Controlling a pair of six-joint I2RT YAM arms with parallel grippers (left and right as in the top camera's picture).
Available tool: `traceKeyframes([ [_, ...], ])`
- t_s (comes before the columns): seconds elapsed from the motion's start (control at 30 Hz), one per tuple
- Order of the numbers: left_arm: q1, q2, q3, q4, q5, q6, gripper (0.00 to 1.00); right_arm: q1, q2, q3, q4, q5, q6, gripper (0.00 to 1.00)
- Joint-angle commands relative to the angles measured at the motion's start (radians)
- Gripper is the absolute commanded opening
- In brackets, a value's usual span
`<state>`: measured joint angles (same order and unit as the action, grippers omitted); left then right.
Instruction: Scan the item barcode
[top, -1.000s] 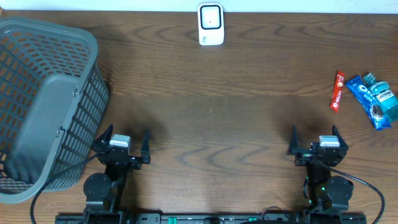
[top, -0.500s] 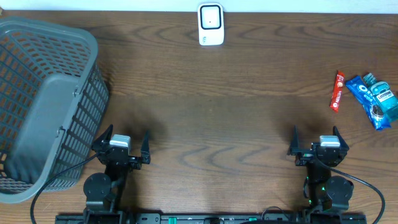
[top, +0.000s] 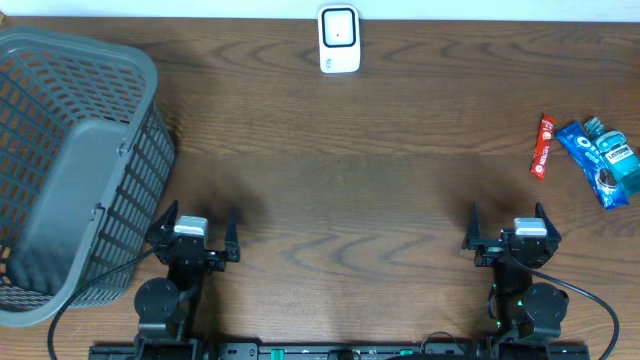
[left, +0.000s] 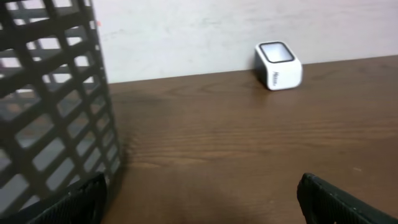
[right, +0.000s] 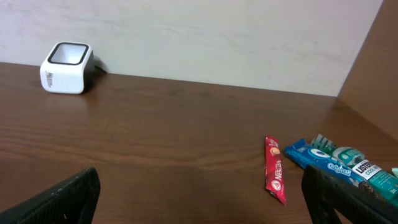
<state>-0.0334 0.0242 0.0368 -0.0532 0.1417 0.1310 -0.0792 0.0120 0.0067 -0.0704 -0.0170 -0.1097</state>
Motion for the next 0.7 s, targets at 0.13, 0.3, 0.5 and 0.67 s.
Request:
traceKeyframes([
  [0.13, 0.006, -0.023, -0.033, -0.015, -0.083, -0.013, 0.98, 0.008, -0.007, -0.001, -0.005, 0.015, 0.011, 0.99],
  [0.3, 0.006, -0.023, -0.033, -0.017, -0.109, -0.012, 0.98, 0.008, -0.007, -0.001, -0.005, 0.015, 0.011, 0.99],
  [0.5, 0.006, -0.023, -0.033, -0.019, -0.125, -0.013, 0.98, 0.008, -0.007, -0.001, -0.005, 0.015, 0.011, 0.99],
  [0.67, 0.006, -0.023, -0.033, -0.019, -0.136, -0.020, 0.98, 0.008, -0.007, -0.001, -0.005, 0.015, 0.011, 0.99],
])
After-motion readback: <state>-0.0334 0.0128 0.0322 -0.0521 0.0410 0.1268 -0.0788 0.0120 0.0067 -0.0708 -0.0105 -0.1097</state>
